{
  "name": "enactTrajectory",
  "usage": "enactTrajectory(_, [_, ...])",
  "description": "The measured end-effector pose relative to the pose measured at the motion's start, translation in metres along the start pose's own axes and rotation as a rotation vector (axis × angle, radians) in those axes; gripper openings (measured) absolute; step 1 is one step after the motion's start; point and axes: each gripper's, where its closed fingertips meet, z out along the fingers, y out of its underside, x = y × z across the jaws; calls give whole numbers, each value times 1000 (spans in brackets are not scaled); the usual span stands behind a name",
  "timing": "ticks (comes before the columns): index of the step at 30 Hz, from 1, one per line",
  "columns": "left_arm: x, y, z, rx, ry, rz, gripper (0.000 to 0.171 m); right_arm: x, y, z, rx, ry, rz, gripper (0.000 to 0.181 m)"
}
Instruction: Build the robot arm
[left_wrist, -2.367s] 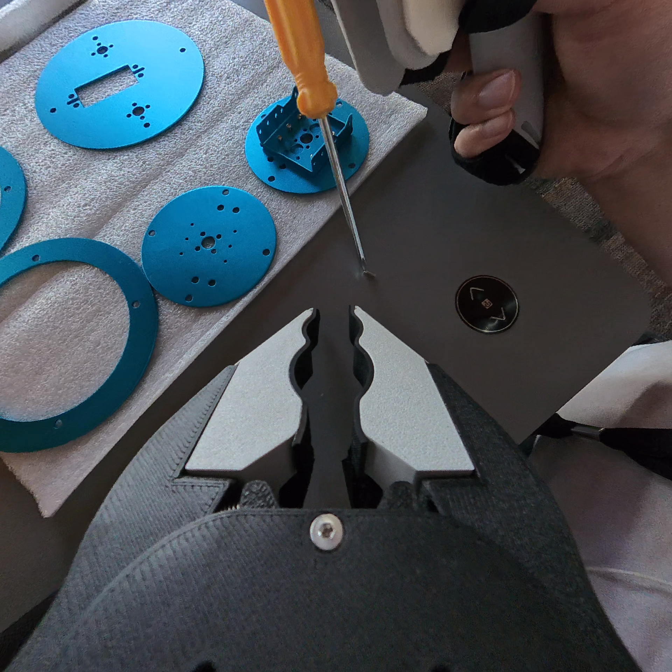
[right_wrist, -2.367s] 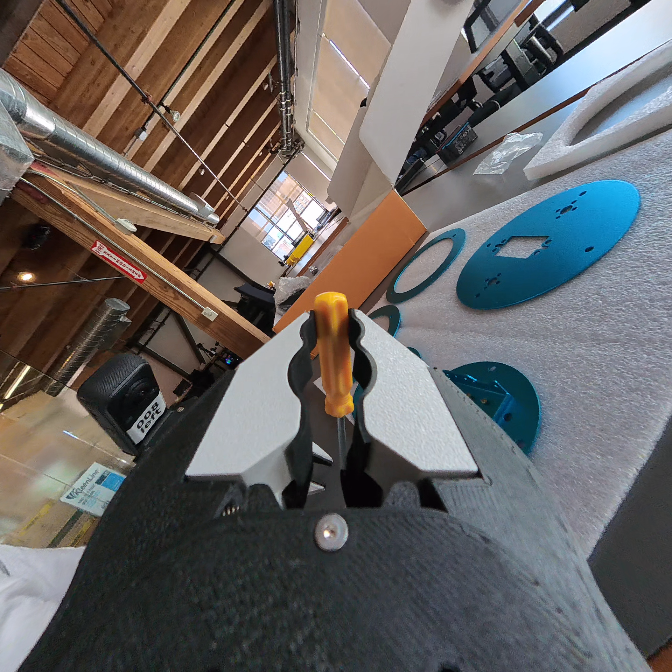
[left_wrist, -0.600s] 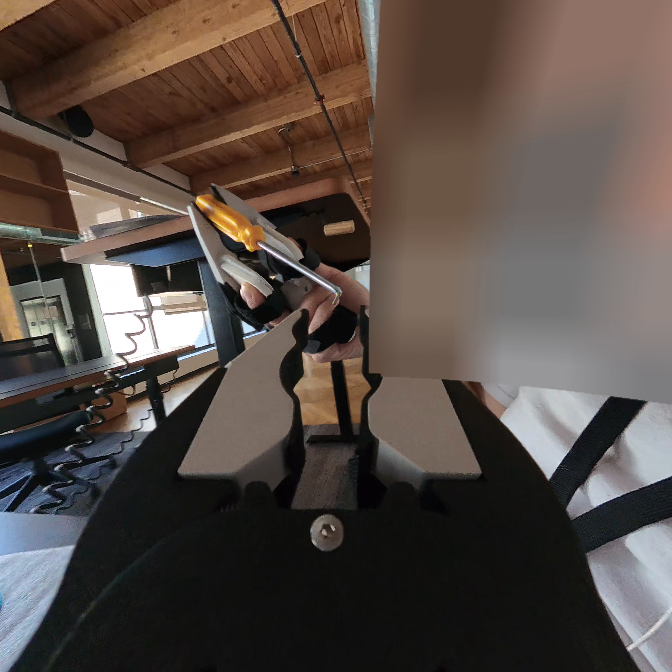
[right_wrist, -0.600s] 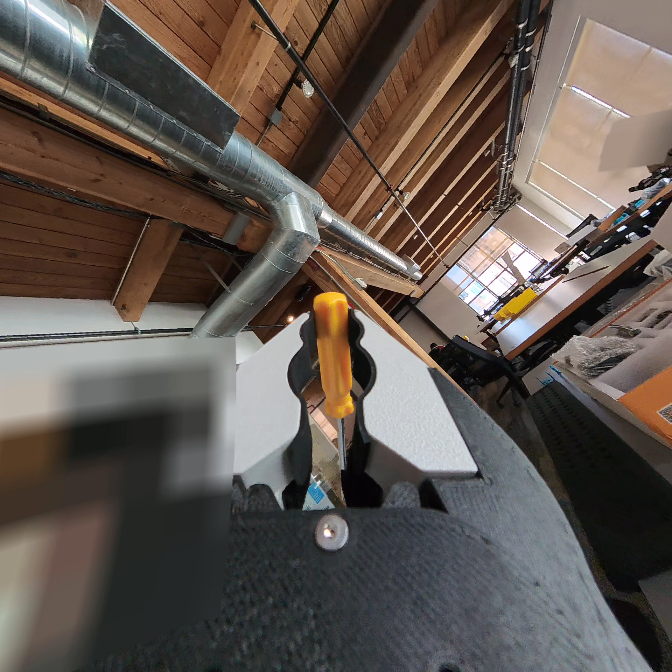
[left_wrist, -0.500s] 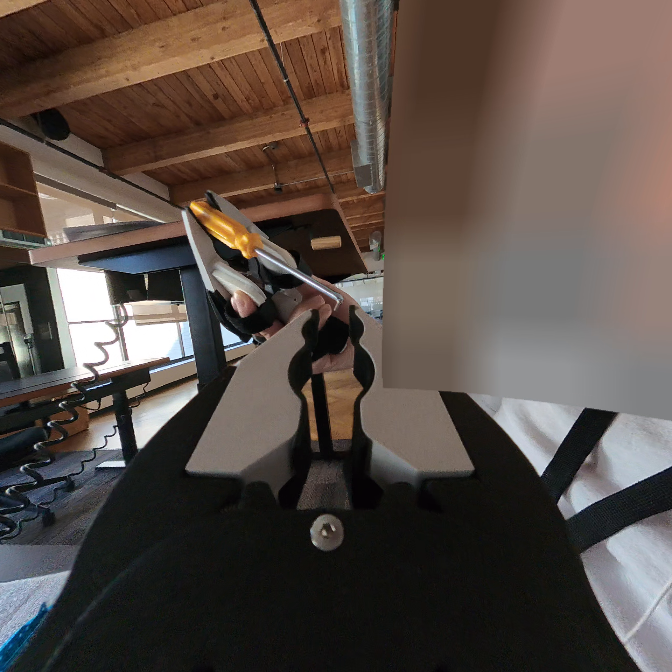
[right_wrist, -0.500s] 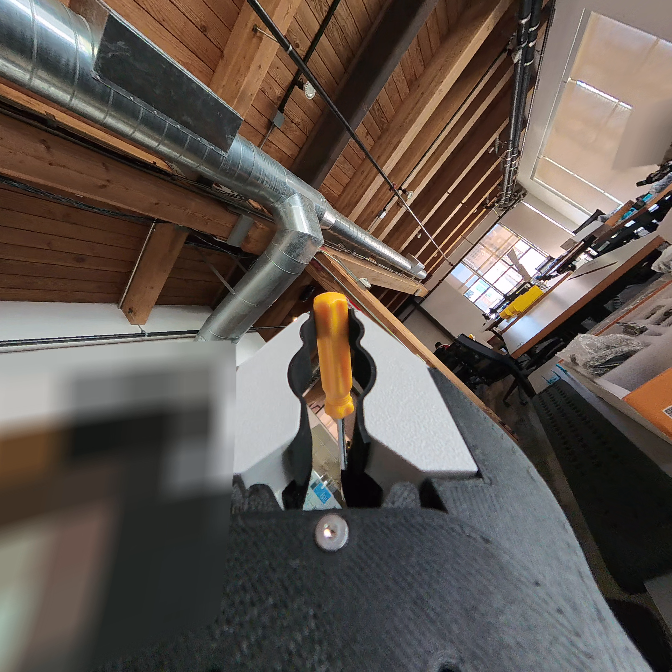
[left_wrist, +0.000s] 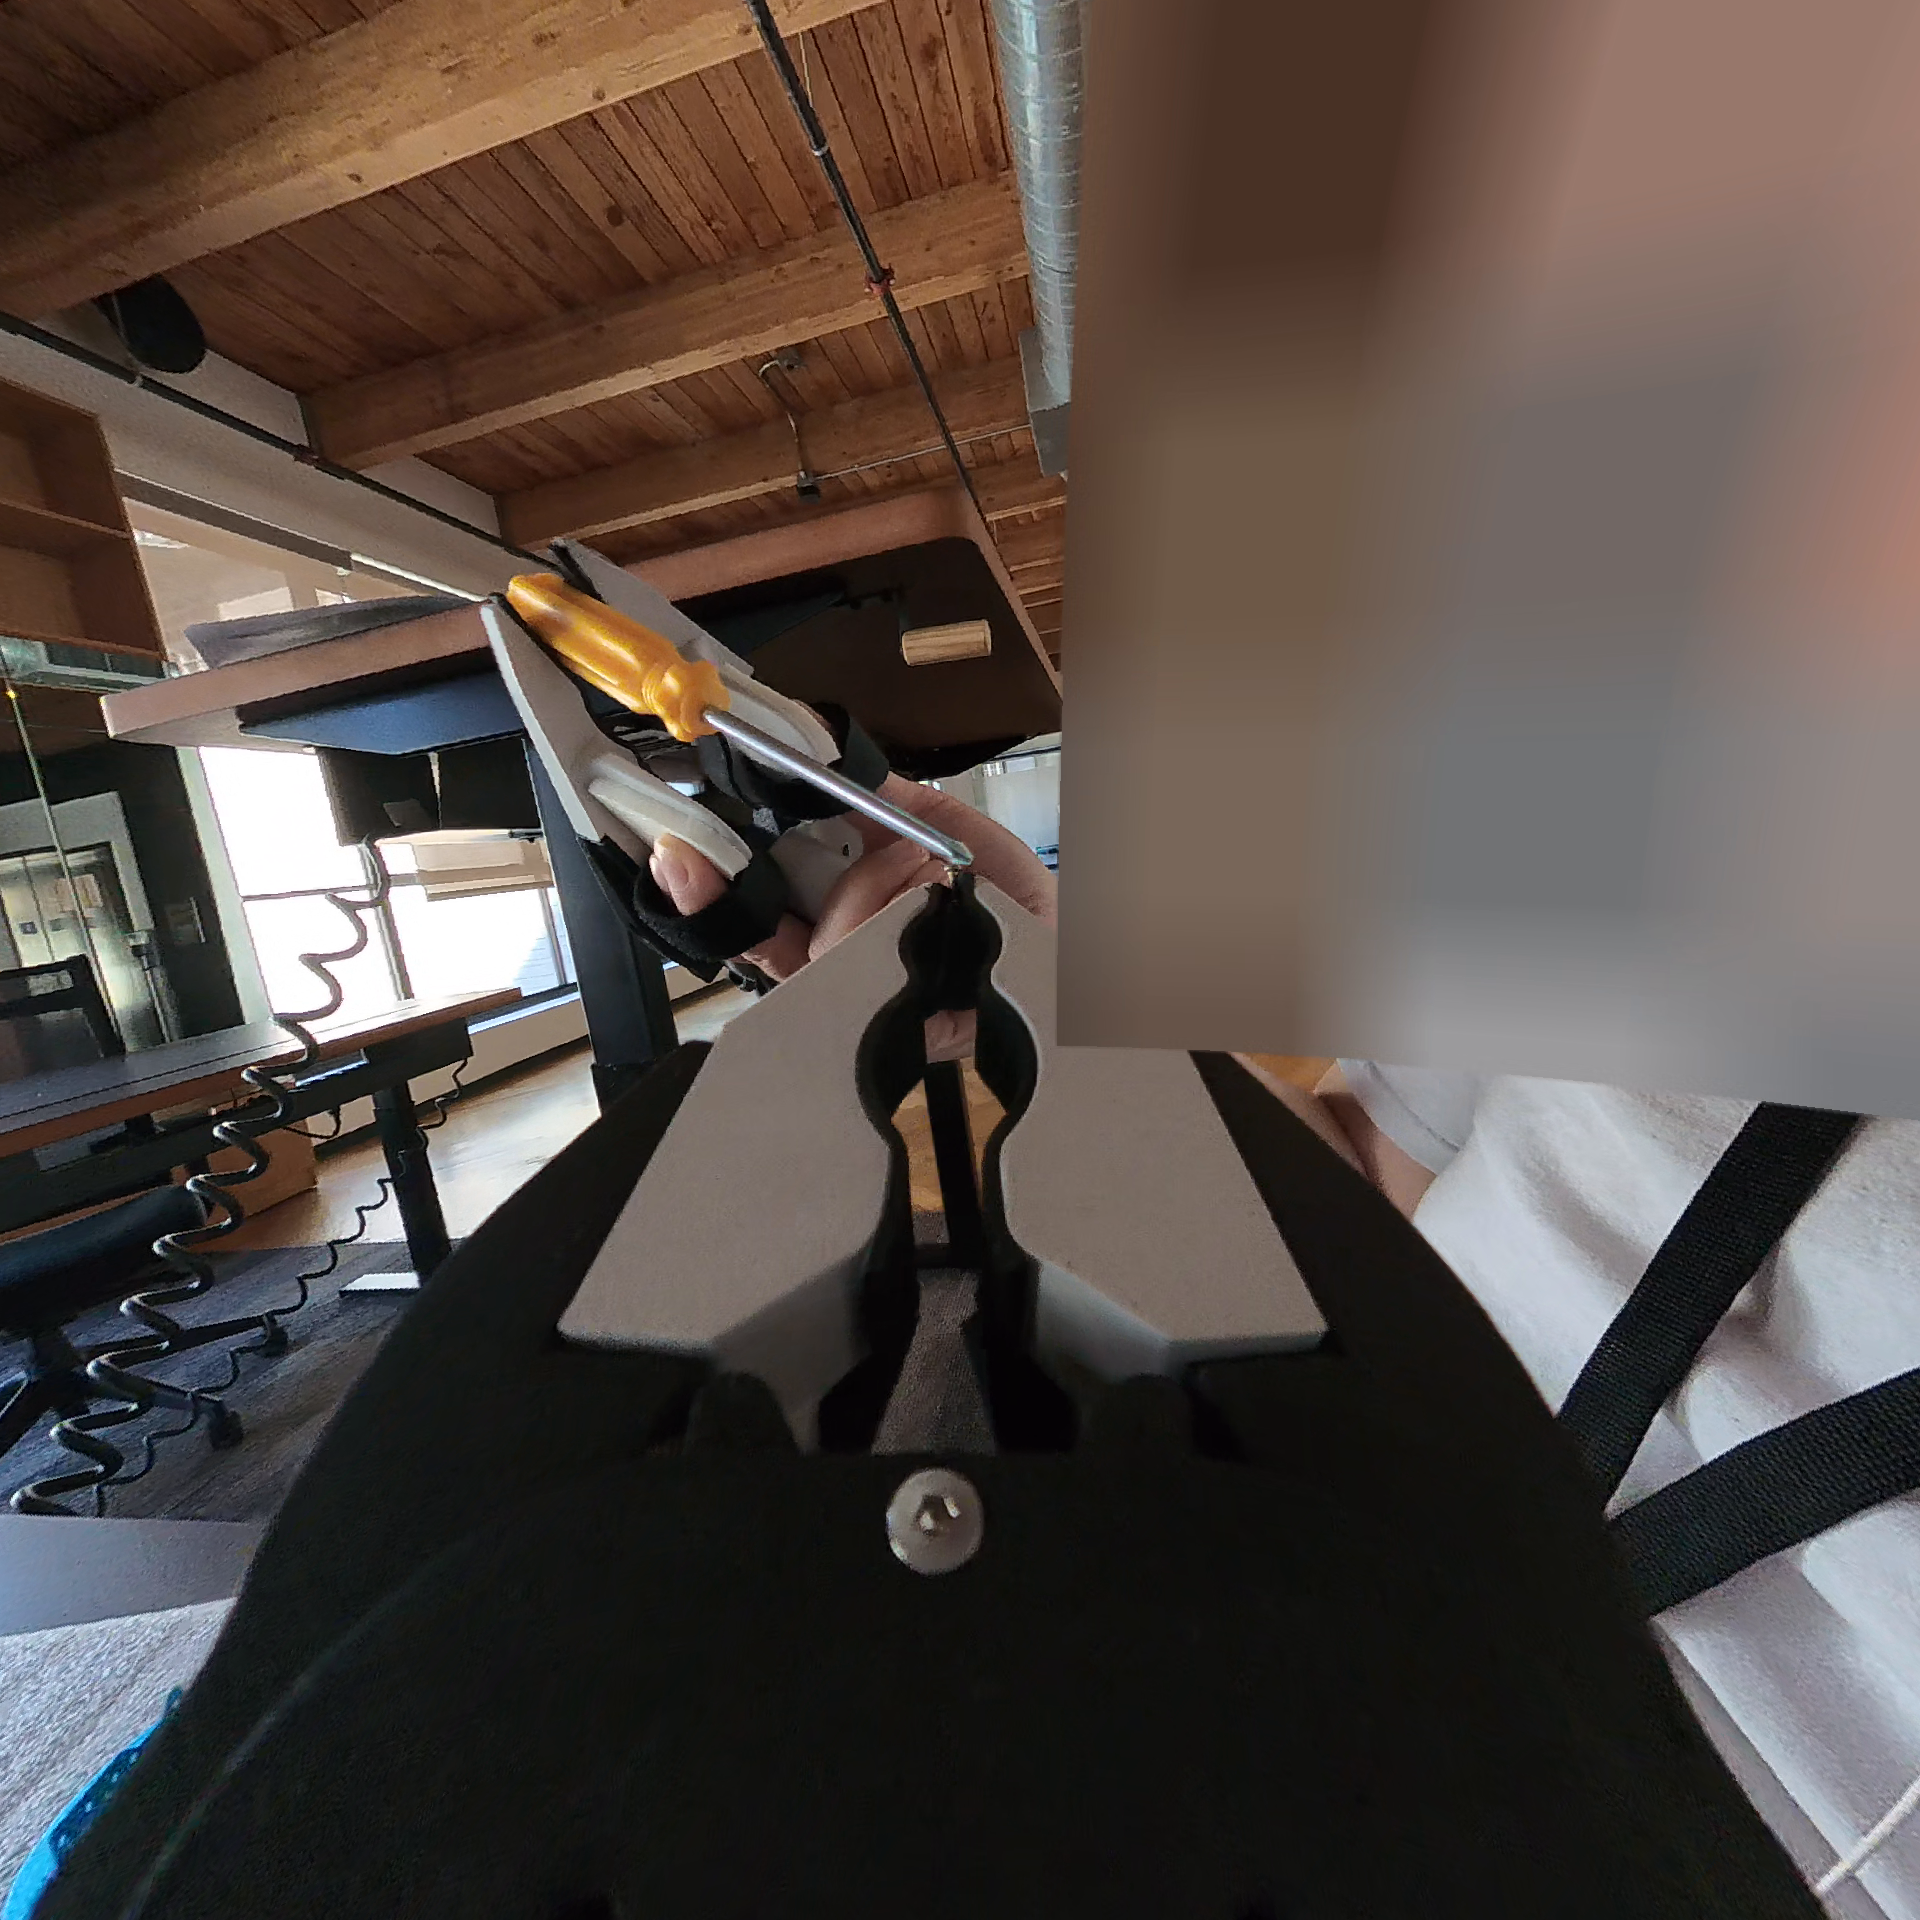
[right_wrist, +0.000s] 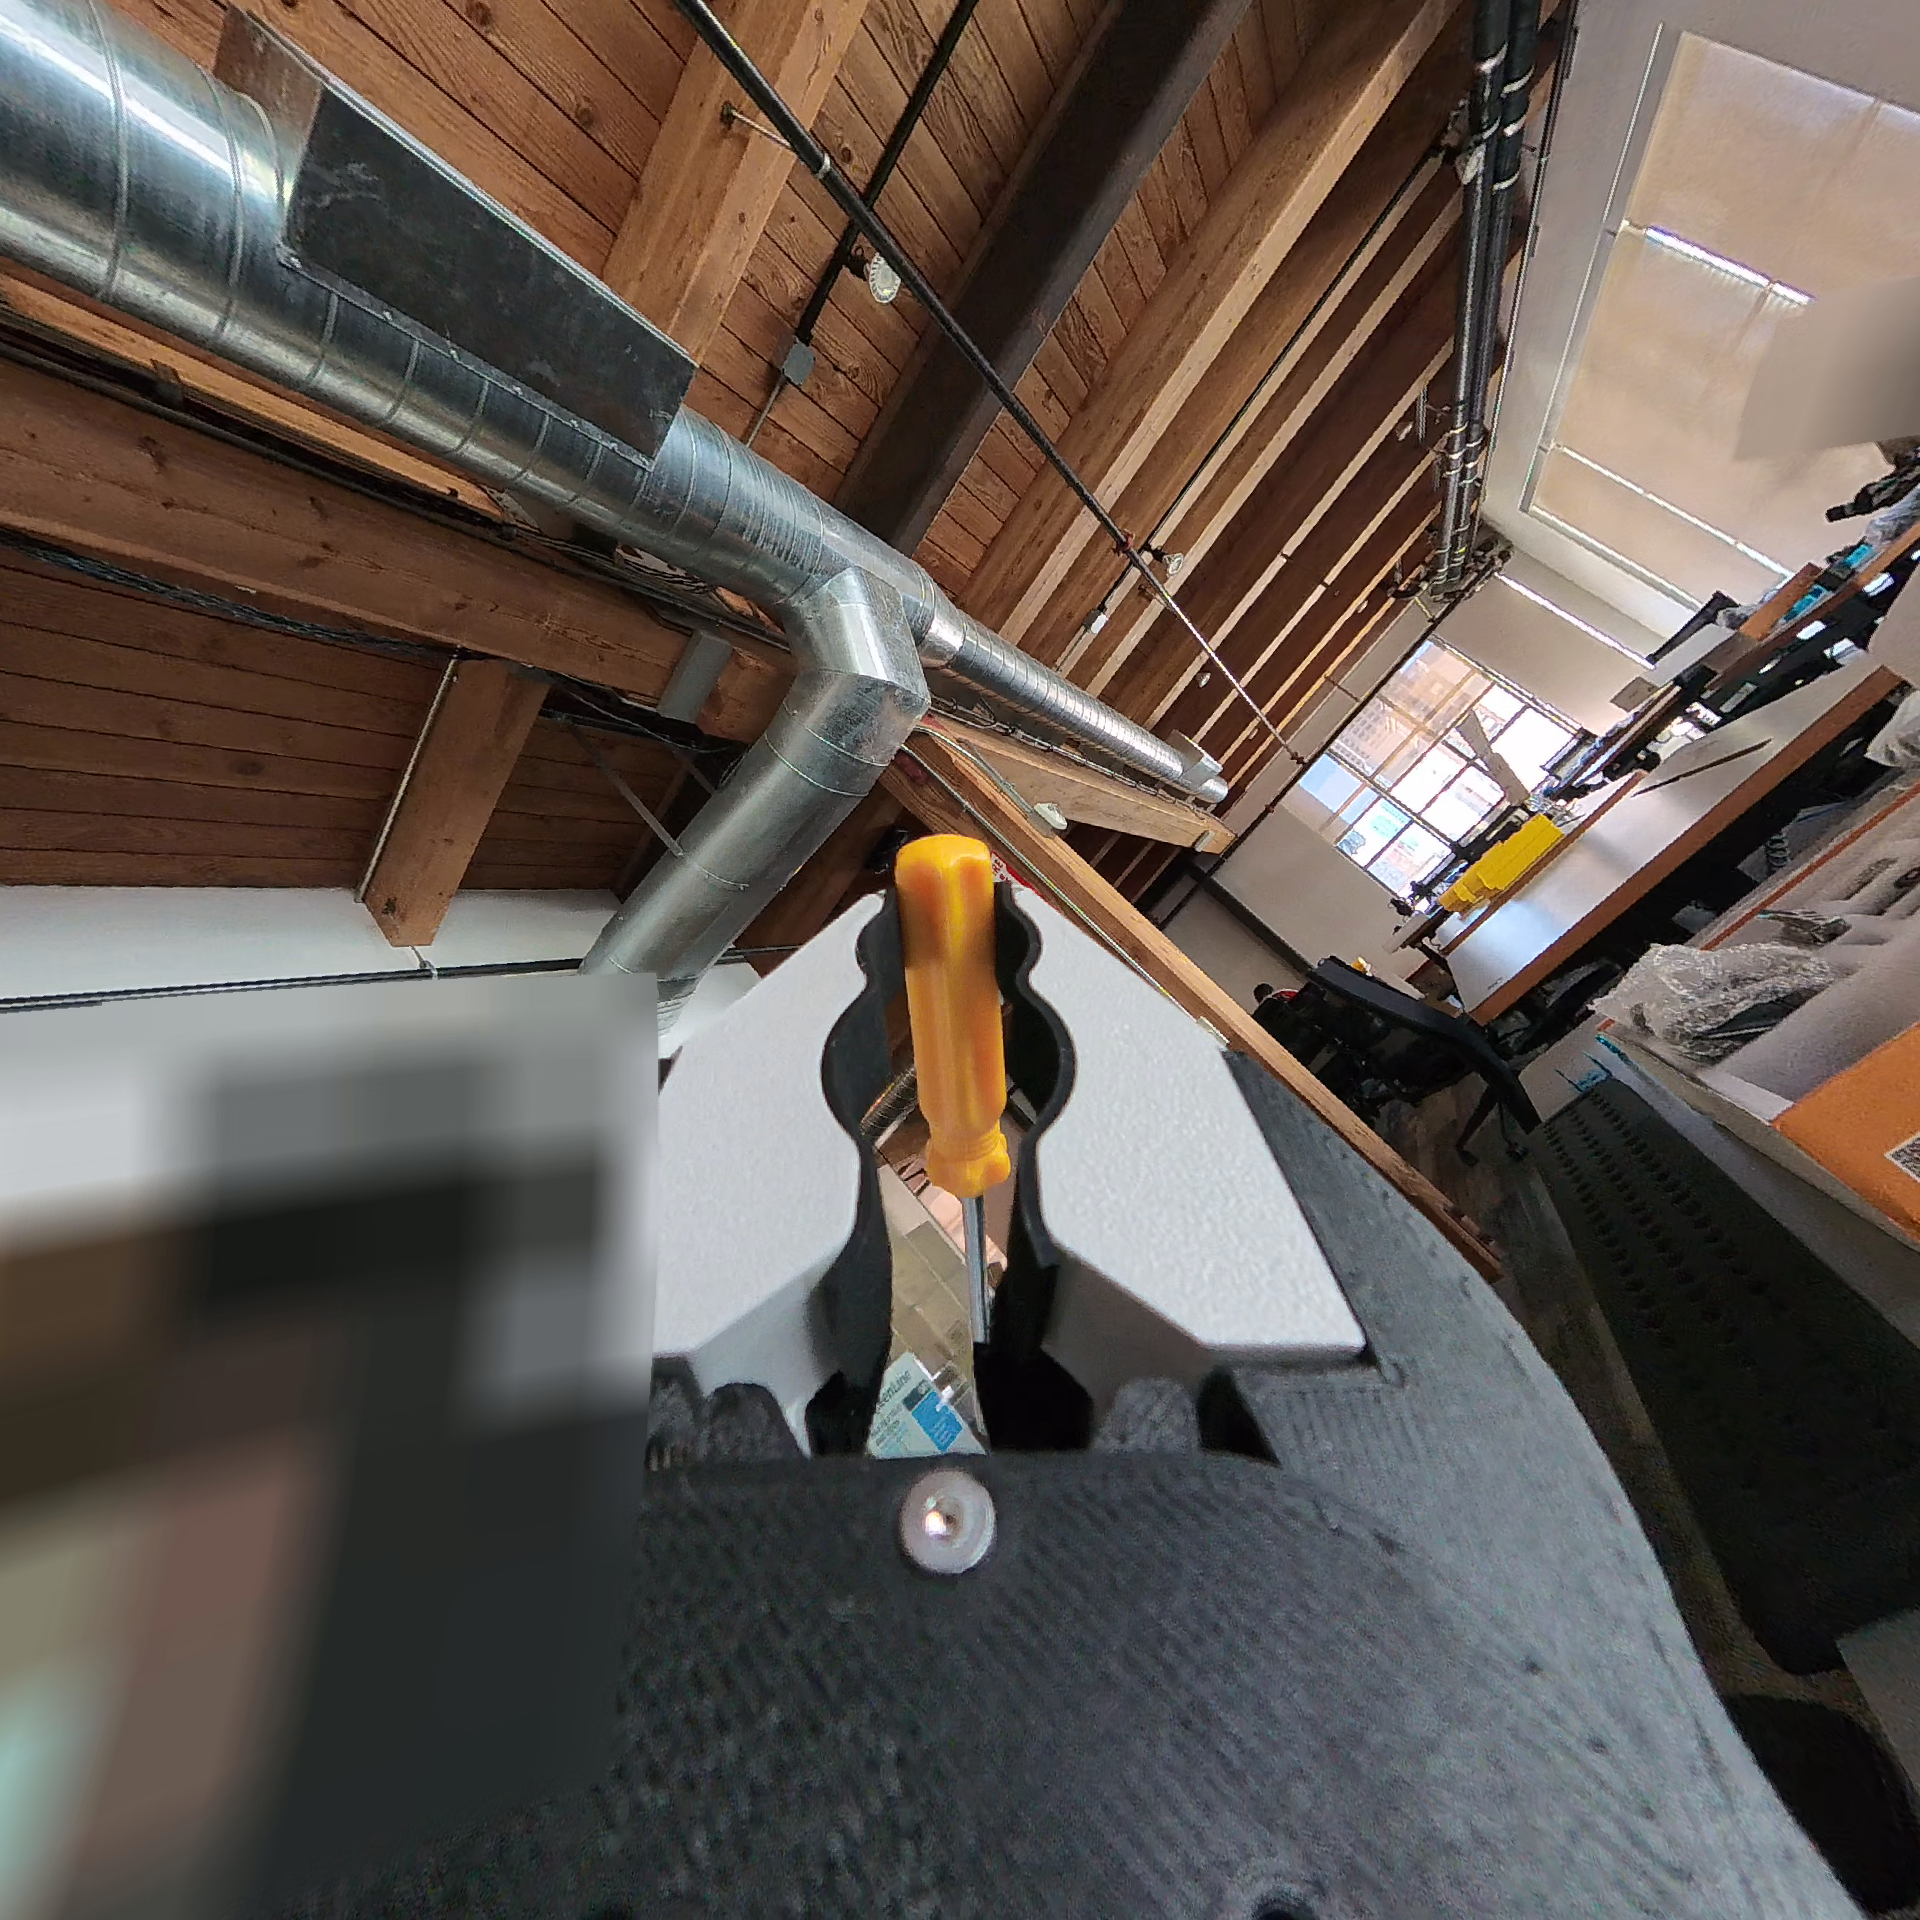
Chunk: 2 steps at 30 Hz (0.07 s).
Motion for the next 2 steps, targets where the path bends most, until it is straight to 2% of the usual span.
enactTrajectory(1, [1, 0, 0, -2, 3, 3, 0, -1, 0, 0, -2, -3, -4, 16])
enactTrajectory(2, [1, -1, 0, -3, 1, 2, 0, -3, 0, 0, -2, -8, -16, 15])
